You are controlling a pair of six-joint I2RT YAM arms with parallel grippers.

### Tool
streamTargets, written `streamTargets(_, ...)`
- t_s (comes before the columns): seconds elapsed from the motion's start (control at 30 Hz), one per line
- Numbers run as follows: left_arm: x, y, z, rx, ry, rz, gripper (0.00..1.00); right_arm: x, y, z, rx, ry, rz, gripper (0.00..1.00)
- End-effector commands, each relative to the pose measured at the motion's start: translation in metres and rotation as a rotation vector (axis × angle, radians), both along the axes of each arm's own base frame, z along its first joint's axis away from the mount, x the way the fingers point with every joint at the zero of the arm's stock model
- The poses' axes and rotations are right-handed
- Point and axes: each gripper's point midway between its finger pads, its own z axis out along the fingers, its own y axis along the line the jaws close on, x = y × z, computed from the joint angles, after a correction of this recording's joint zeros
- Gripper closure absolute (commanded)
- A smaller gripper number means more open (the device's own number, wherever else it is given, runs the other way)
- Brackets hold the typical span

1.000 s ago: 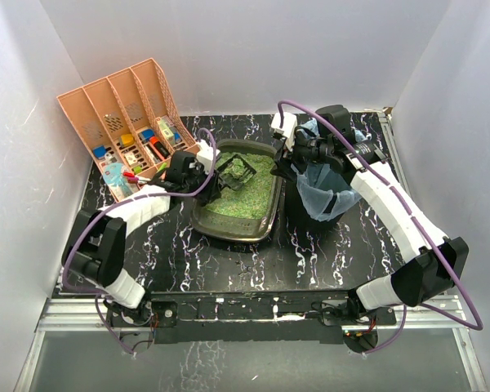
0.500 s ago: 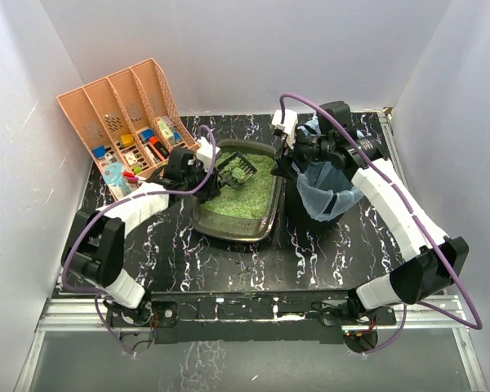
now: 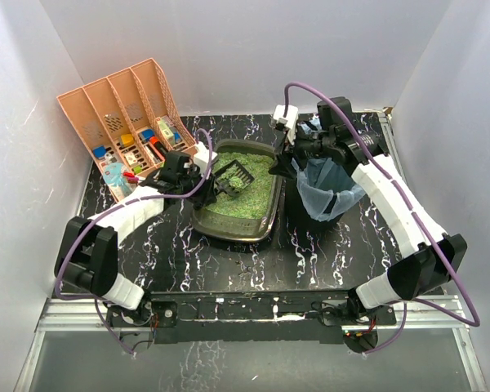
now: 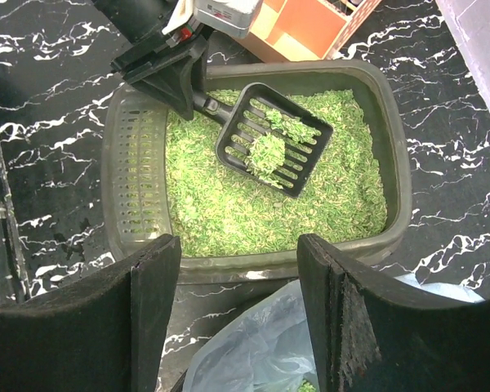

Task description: Clean the litter box

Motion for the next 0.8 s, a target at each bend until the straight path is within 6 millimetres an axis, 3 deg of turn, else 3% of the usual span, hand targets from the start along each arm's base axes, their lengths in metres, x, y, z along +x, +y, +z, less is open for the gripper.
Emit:
streamTargets(0.0,0.003,-0.003,0.036,-0.026,-0.056,-0.032,1.0,-0.003,0.0,0.044,0.09,-0.078,0.018,0.36)
streamTargets(0.2,0.0,-0.004,0.055,-0.046,-0.056,-0.03,1.0,-0.009,-0.008,0.065,0.132,-0.103,-0.011,0.34)
streamTargets(0.43,-0.008,-0.009,0.085,-0.091,-0.031,-0.028,1.0,-0.01,-0.033,0.088,0.187,-0.135,-0.1,0.33)
streamTargets(0.7,-0.014,-0.007,0.123,-0.106,-0.031,-0.012,1.0,0.005,-0.069,0.095,0.144,-0.184,-0.335,0.33)
streamTargets(0.77,-0.016,-0.006,0.145,-0.124,-0.067,-0.009,1.0,0.006,-0.076,0.095,0.133,-0.188,-0.38,0.33)
